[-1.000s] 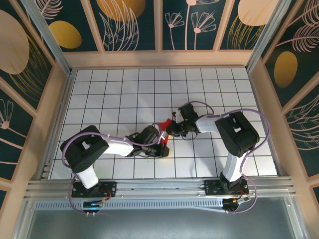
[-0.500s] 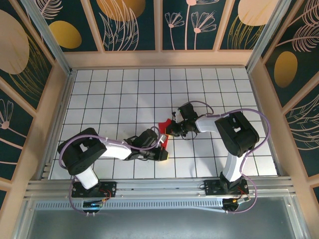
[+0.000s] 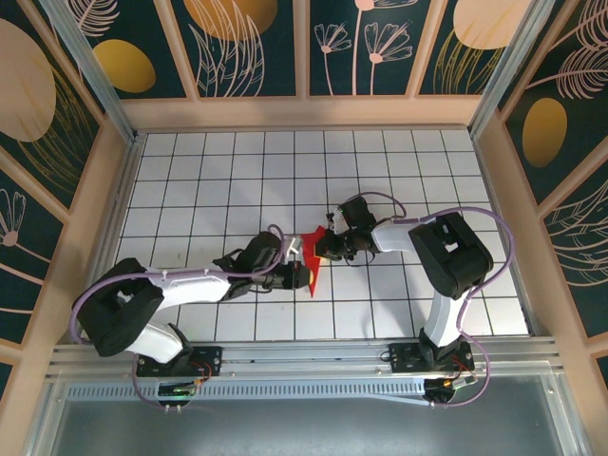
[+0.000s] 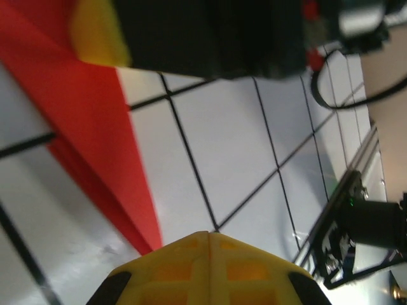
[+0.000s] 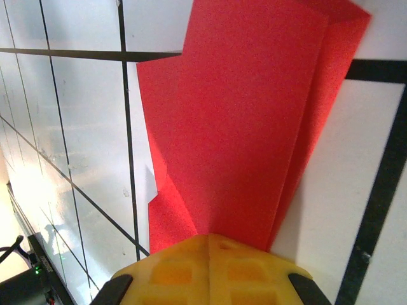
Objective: Fold a paper plane with a square sheet of paper (fold left side to right side)
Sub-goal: Fold the wing for the fifth time at the center of the table.
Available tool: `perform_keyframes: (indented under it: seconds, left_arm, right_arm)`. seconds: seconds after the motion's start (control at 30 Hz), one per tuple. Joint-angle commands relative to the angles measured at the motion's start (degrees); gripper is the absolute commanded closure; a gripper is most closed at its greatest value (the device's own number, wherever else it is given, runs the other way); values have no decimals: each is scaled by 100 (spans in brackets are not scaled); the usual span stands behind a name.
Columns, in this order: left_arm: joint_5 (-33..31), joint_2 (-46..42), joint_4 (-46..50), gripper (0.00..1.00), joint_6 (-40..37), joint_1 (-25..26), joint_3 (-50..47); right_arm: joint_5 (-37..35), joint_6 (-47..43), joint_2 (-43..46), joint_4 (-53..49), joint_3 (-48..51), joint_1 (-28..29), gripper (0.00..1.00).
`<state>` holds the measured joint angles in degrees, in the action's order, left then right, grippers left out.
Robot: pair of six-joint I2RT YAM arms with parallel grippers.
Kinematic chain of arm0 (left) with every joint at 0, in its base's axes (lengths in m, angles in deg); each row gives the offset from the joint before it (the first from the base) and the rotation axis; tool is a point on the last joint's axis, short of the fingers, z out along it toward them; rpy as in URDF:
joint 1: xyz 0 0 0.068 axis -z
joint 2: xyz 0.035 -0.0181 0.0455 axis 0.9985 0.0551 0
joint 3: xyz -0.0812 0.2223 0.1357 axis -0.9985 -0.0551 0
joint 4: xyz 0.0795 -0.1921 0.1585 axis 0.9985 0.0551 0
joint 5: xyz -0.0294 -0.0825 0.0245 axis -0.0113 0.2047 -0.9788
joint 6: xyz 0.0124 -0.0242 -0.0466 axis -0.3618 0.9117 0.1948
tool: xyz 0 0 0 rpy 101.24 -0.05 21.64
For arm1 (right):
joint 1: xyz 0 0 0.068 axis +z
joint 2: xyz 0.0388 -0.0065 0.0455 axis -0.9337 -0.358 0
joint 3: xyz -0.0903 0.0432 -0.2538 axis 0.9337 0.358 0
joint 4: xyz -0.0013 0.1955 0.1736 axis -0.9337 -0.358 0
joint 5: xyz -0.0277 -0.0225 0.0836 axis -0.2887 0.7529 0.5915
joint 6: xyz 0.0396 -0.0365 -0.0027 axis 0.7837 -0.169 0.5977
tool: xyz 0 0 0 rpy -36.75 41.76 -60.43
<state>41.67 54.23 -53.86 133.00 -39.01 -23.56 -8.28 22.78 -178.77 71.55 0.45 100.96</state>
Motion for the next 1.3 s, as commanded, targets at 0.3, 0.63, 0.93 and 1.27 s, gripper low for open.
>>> perform_keyframes:
  seconds: [0.3, 0.63, 0.93, 1.27]
  left_arm:
    - [189, 979, -408, 99, -146, -46, 476]
    - [-212, 1503, -219, 100, 12, -49, 332]
    - [-372, 1438, -156, 100, 148, -47, 88]
    - [-536, 1347, 115, 100, -9, -29, 160]
  right_arm:
    - [-876, -119, -455, -908, 218, 159, 100]
    - [-792, -11, 218, -676, 39, 154, 100]
    - [-907, 27, 1261, -589, 409, 176, 100]
    - [-684, 356, 1220, 69, 699, 625, 100]
